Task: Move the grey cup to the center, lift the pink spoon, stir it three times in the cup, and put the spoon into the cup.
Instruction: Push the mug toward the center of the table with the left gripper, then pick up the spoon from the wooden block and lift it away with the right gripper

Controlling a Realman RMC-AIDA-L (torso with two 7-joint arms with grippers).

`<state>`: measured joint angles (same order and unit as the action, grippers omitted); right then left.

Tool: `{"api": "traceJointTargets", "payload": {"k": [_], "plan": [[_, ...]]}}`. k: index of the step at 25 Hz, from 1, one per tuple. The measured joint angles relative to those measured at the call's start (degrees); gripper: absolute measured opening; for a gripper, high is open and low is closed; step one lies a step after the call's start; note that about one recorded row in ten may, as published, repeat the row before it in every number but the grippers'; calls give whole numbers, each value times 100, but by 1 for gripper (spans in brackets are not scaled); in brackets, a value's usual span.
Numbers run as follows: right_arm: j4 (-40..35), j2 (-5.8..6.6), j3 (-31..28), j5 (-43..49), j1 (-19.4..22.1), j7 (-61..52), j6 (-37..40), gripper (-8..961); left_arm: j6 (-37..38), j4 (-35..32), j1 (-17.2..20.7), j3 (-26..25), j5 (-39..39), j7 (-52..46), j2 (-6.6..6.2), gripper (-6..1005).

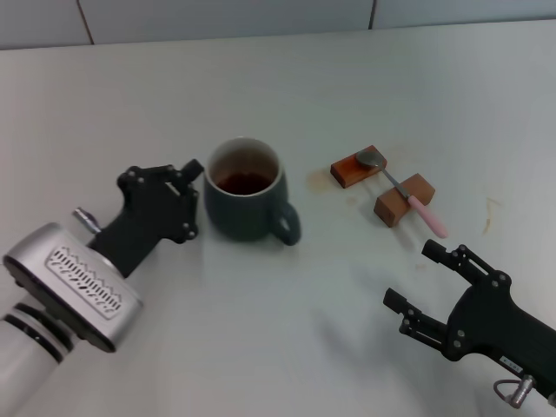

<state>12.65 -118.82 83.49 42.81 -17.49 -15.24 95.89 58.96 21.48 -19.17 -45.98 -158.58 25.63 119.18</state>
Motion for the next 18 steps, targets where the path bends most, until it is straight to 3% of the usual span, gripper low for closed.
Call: {"api": "traceJointTargets", "payload": {"k": [10,16,18], "plan": [[0,2,-56,-23,24,-132,126,829,-131,423,-68,513,13,-448,0,1],[-81,170,-729,-89,342,-1380,1060,829,944,297,260,369,8,-2175,-53,2],[-173,266,-978,-198,481,-2137,1173,829,1770,-318,287,333,-126,-3619,-138,2]]}}
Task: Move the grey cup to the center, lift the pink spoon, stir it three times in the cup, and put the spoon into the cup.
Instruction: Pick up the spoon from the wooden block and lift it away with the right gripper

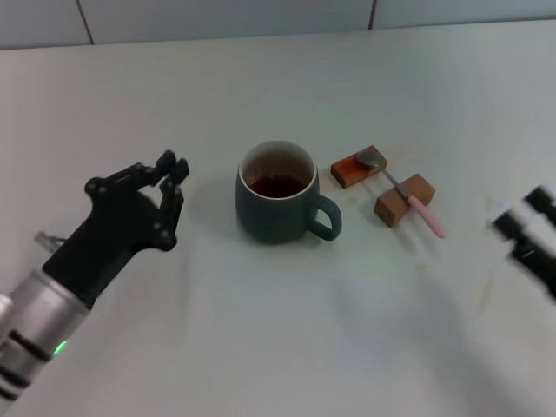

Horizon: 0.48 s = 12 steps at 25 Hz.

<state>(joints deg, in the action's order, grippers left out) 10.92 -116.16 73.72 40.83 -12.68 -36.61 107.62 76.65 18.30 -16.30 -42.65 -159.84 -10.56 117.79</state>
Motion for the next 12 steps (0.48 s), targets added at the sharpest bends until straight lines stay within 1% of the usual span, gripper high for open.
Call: {"api": "traceJointTargets", "payload": {"k": [1,2,3,5,6,7,10,12], "plan": [[-170,104,-123,-191,130,-1006,-125,829,82,-120,-24,16,-62,-120,-9,3],[-170,104,-123,-191,130,-1006,-125,828,82,-120,-24,16,-62,-120,-9,3],[-238,142,-134,-247,156,-1392,-228,828,288,-468,-93,55,-364,-372,-21,3],[-414,247,-119,-323,192,-2310,-631,828,349,-616,-105,92,-512,-406,-10,74],[-527,314,-39,-311,158,-2911,-1032,828,367,-685,-95,153,-567,-362,5,110],[-527,314,-39,-311,158,-2911,-1032,828,367,-685,-95,153,-567,-362,5,145],[-616,354,181,-296,27,-3343,-1467,828,336,-721,-41,464,-574,-63,27,275],[-668,335,341,-295,-76,-3465,-1697,828,325,-723,-33,557,-575,20,47,368]]}}
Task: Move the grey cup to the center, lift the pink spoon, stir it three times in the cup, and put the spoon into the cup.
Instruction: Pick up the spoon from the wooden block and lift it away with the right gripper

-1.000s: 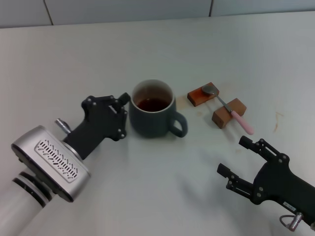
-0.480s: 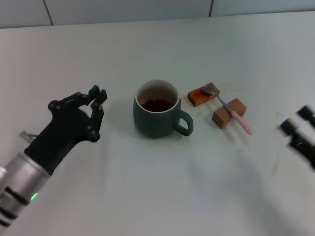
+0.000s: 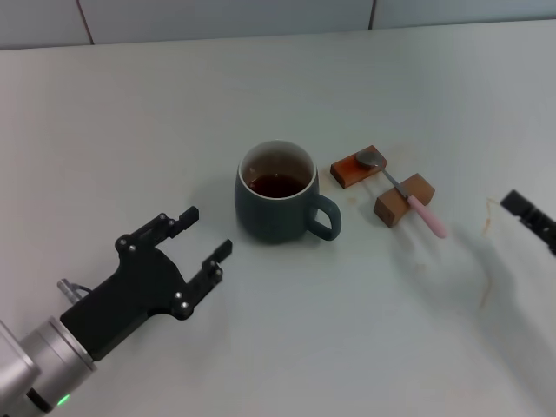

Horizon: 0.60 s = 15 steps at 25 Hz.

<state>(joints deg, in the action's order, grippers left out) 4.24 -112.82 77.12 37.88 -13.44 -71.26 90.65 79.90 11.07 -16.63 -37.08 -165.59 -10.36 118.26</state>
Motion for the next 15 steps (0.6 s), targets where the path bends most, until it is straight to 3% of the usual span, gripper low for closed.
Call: {"api": "traceJointTargets", "payload": {"k": [7,15], "plan": [[-318,-92,542,1,-220,-333,-583,827,-38,14,2,33,0,4,22,680],[-347,-199,684,18,-423,-518,-1003,827,-96,35,-2,34,2,58,21,815]]}}
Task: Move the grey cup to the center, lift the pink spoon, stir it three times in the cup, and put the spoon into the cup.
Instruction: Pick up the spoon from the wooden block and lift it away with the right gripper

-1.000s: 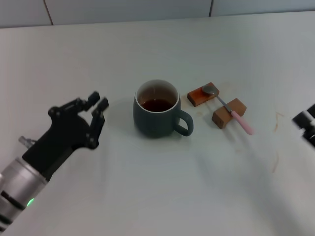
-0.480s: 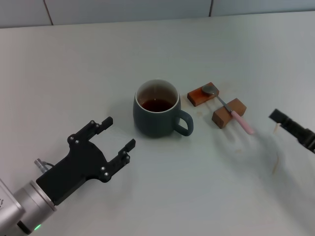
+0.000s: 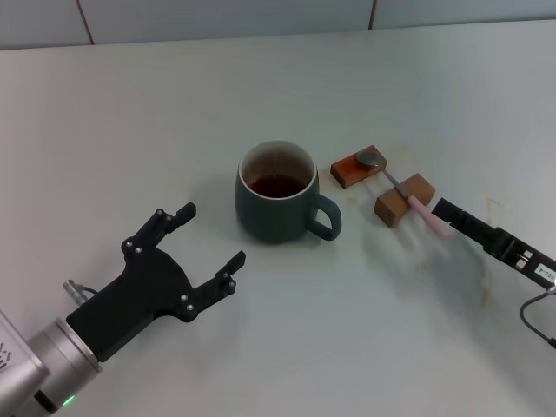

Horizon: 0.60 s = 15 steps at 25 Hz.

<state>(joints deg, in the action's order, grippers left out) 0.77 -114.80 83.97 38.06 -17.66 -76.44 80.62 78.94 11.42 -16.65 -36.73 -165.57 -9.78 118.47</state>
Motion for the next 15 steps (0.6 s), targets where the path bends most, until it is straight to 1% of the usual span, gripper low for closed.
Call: {"api": "traceJointTargets", "payload": {"k": [3,14,15], "plan": [[-27,-21,21,34,-46,-40,-111,827,-20,28,4,0,2,80,0,866],[-104,-48,95,109,-175,-247,-394,826,-11,37,7,28,8,91,-1,862],[-104,-48,95,109,-175,-247,-394,792,-11,37,7,28,8,91,-1,862]]}}
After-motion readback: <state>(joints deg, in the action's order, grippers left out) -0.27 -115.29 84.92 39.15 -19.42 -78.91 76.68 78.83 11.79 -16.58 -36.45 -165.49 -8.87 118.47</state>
